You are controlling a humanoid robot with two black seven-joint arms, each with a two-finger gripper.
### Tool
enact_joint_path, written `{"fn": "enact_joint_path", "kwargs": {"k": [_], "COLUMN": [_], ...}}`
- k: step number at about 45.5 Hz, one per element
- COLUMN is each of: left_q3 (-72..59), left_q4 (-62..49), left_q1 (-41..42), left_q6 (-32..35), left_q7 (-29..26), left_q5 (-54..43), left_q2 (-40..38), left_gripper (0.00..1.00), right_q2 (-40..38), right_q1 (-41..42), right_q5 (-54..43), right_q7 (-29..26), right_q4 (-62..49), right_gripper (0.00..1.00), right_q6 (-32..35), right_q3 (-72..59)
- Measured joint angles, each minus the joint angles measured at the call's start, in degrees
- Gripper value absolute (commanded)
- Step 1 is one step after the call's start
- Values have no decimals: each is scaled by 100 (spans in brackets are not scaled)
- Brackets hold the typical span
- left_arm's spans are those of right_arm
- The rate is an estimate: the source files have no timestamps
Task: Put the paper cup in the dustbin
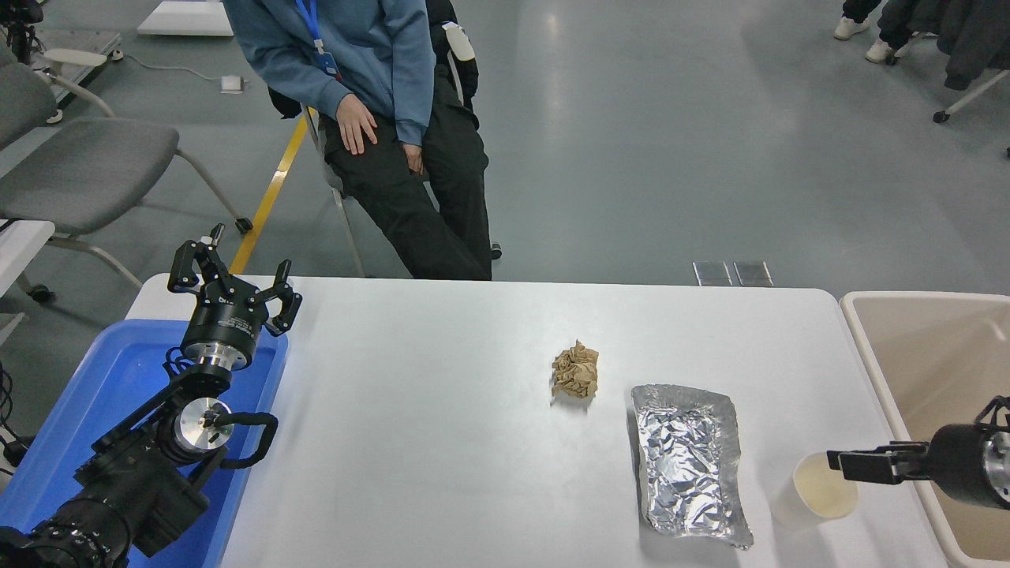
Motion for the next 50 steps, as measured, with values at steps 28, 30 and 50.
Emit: {"fn": "enact_joint_path", "kwargs": {"k": [28,30,50], "left_q3": [0,0,2], "left_q4": [0,0,0], "left_q1": [1,1,2], "left_q6": [0,-1,-3], "left_q7": [0,0,0], "left_q5": [1,1,2], "left_q2": [0,0,0], "left_gripper": [100,100,100], "right_q2": [402,424,517], "right_q1": [-203,-209,-196], "right_q5": [-53,-53,-116], "right_q7": [93,93,98], "right_q4": [-334,-353,-458], "right_gripper": [76,69,0], "right_q6": [-80,-83,-89], "right_q3": [7,7,-30]}}
